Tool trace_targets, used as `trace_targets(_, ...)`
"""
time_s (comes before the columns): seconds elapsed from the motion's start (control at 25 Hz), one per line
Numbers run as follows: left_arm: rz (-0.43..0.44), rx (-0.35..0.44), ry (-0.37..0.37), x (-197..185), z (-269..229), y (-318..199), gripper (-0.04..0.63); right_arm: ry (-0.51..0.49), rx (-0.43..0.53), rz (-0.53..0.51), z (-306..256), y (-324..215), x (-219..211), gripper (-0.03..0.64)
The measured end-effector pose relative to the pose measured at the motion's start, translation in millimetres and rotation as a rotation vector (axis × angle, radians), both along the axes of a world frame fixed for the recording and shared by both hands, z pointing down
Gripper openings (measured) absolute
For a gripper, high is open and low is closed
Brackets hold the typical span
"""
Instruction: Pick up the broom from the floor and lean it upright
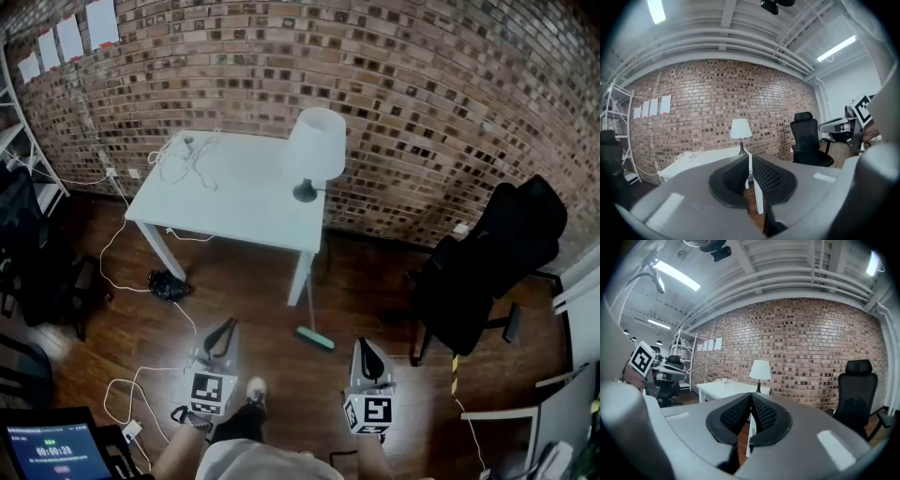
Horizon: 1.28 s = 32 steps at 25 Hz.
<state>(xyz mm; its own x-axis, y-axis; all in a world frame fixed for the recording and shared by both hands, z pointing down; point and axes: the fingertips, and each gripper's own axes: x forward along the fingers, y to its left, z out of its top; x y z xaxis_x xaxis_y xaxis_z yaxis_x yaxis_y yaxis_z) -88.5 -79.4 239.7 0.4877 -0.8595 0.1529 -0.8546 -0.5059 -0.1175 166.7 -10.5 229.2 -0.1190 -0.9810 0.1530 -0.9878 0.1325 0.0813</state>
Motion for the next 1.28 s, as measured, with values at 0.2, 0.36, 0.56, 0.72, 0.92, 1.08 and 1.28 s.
trace_targets(0.2, -0.003, 0.020, -0.004, 35, -8, 84, 0.020, -0.011, 0.021, -0.037, -8, 77, 22, 0.012)
trace_targets(0.36, -0.030, 0.027, -0.005, 61, -16, 162, 0.020, -0.017, 0.034, -0.066, -14, 149, 50, 0.012)
trace_targets(0.56, -0.074, 0.015, -0.016, 77, -22, 250, 0.020, -0.016, 0.020, -0.094, -24, 231, 74, 0.012)
trace_targets(0.72, -0.081, 0.026, -0.021, 81, -28, 291, 0.020, -0.031, 0.024, -0.094, -24, 272, 83, 0.014)
trace_targets(0.92, -0.085, 0.044, -0.023, 77, -38, 316, 0.020, -0.042, 0.029, -0.103, -34, 302, 77, 0.013)
trace_targets(1.08, -0.083, 0.044, -0.017, 76, -46, 324, 0.020, -0.053, 0.024, -0.097, -40, 309, 74, 0.014)
trace_targets(1.28, -0.059, 0.038, -0.012, 71, -47, 322, 0.020, -0.047, 0.036, -0.080, -42, 301, 66, 0.014)
